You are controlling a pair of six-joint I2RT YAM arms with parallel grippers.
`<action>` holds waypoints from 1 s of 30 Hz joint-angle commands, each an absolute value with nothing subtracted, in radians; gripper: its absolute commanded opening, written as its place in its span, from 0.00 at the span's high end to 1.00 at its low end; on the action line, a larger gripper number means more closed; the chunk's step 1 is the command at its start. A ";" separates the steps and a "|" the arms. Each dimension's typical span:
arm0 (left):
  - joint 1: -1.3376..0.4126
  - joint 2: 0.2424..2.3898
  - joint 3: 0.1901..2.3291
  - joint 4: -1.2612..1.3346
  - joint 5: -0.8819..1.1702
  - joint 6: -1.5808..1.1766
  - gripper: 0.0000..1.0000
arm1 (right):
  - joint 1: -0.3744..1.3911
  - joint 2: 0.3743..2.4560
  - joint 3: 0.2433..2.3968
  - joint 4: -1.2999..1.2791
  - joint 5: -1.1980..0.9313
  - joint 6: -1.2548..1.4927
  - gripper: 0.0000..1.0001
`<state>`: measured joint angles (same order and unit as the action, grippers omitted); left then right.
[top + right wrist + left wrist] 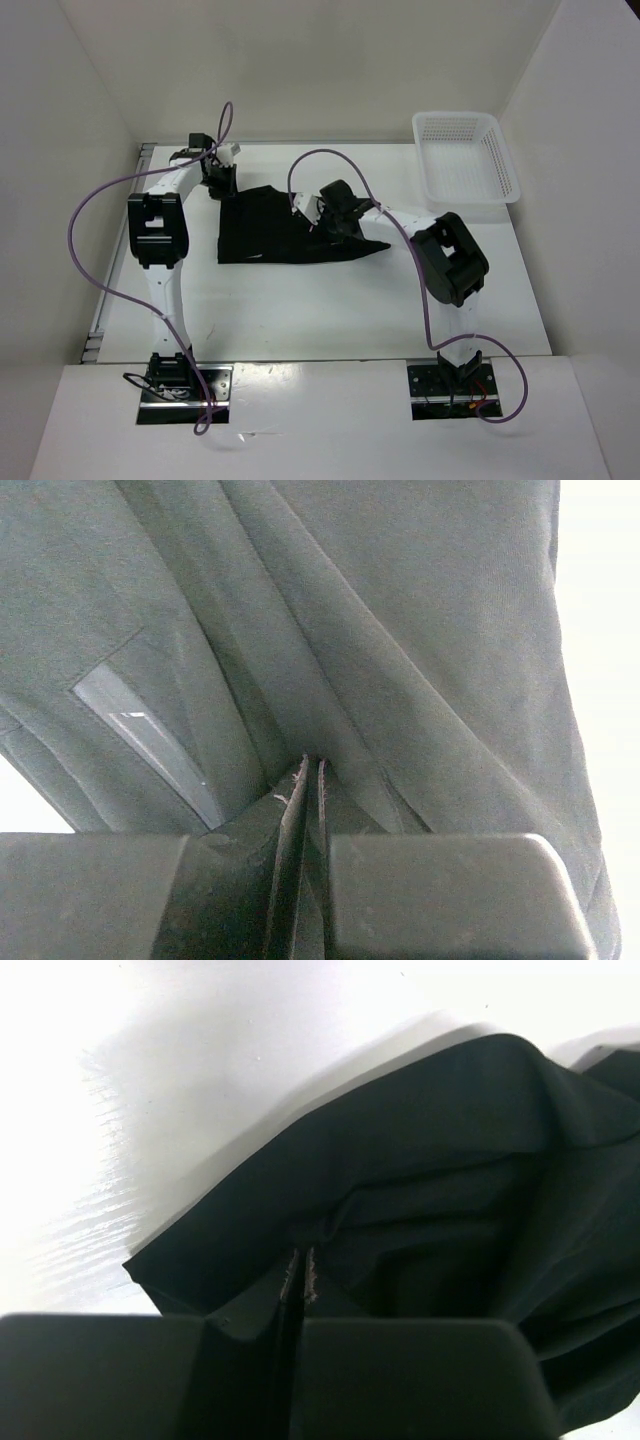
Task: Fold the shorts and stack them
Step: Fold the shorts
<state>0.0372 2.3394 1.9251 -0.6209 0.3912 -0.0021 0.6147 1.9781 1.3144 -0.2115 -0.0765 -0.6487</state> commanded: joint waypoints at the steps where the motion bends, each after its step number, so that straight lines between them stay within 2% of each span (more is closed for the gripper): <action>1: 0.035 2.347 1.976 -0.624 0.416 0.000 1.00 | 0.640 1.962 1.318 -0.221 -0.098 -0.675 0.88; 12: 0.089 2.235 2.083 -0.634 0.462 0.000 1.00 | 0.640 1.917 1.203 -0.242 -0.052 -0.738 0.96; 23: 0.098 2.316 1.997 -0.542 0.242 0.000 1.00 | 0.640 1.842 1.244 -0.265 -0.055 -0.758 0.99; 25: 0.098 2.316 2.006 -0.541 0.233 0.000 0.97 | 0.640 1.829 1.275 -0.279 -0.081 -0.747 0.99; 27: 0.089 2.316 2.006 -0.541 0.248 0.000 0.79 | 0.649 1.796 1.305 -0.314 -0.098 -0.727 0.99; 28: 0.089 2.316 2.006 -0.554 0.259 0.000 0.65 | 0.649 1.796 1.305 -0.314 -0.109 -0.718 0.99; 30: 0.075 2.286 1.993 -0.565 0.268 0.000 0.46 | 0.649 1.784 1.333 -0.324 -0.109 -0.680 0.95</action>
<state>0.0834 2.3089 1.9888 -0.5892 0.2653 -0.0029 0.6331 1.8530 1.2636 -0.2977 -0.0799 -0.7319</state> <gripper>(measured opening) 0.498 0.040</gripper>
